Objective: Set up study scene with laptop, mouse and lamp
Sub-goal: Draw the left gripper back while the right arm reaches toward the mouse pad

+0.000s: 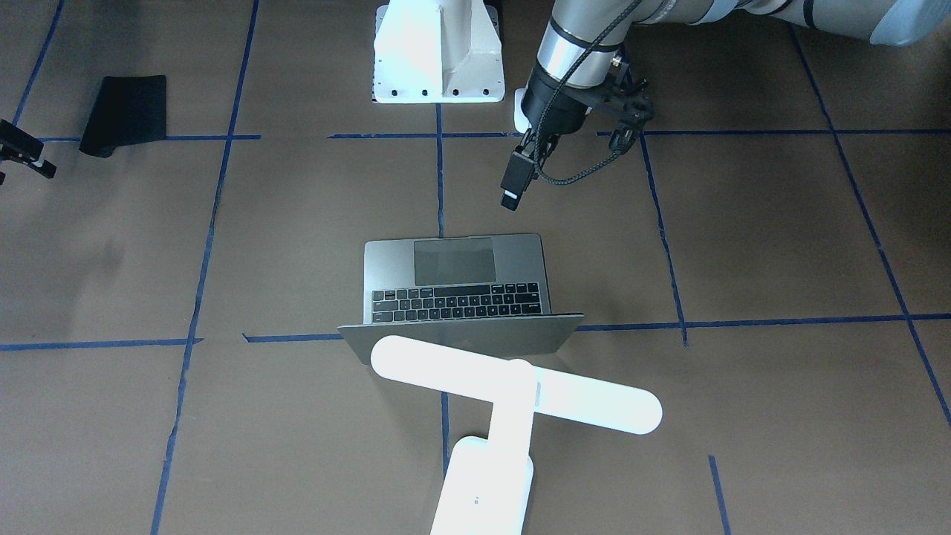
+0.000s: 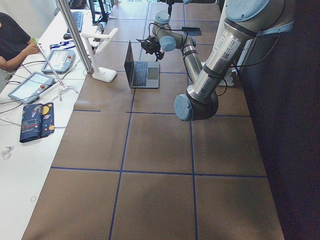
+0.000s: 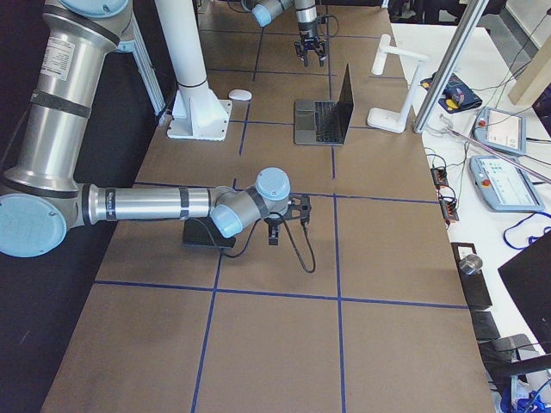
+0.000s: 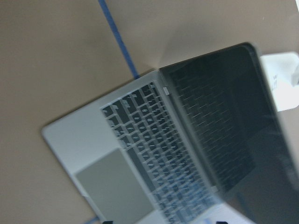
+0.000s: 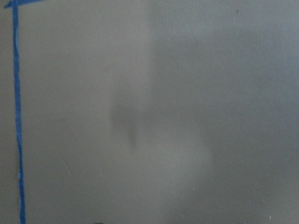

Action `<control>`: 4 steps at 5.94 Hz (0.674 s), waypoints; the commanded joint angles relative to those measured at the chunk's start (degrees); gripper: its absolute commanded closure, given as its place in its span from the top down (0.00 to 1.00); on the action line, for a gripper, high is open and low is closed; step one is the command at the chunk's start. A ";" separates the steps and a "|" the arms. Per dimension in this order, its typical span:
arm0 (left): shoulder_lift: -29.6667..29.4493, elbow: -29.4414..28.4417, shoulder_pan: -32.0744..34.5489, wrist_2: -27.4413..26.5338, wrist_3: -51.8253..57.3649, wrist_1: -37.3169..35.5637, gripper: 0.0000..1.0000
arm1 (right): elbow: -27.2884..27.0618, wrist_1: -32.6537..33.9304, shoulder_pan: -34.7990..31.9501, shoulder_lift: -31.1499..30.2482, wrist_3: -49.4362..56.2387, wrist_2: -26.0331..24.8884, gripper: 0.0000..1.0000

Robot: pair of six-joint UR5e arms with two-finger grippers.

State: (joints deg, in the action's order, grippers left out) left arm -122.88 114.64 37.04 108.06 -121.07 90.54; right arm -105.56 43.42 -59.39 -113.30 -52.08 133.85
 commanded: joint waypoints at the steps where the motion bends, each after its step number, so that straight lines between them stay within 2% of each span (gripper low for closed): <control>1: 4.65 3.04 -2.23 -0.22 7.93 0.68 1.00 | 0.00 -10.45 8.39 -7.89 -7.40 -5.27 0.96; 2: 4.67 3.39 -3.20 -0.22 7.95 0.69 1.00 | 0.09 -10.55 12.33 -8.25 -11.17 -5.36 0.95; 4: 4.32 3.57 -3.21 -0.31 7.87 0.69 1.00 | 1.14 -10.55 16.39 -8.43 -14.01 -6.05 0.88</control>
State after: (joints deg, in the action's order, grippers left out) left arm -118.41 118.14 33.93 107.82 -113.24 91.22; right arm -105.02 32.94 -45.26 -121.65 -64.68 128.27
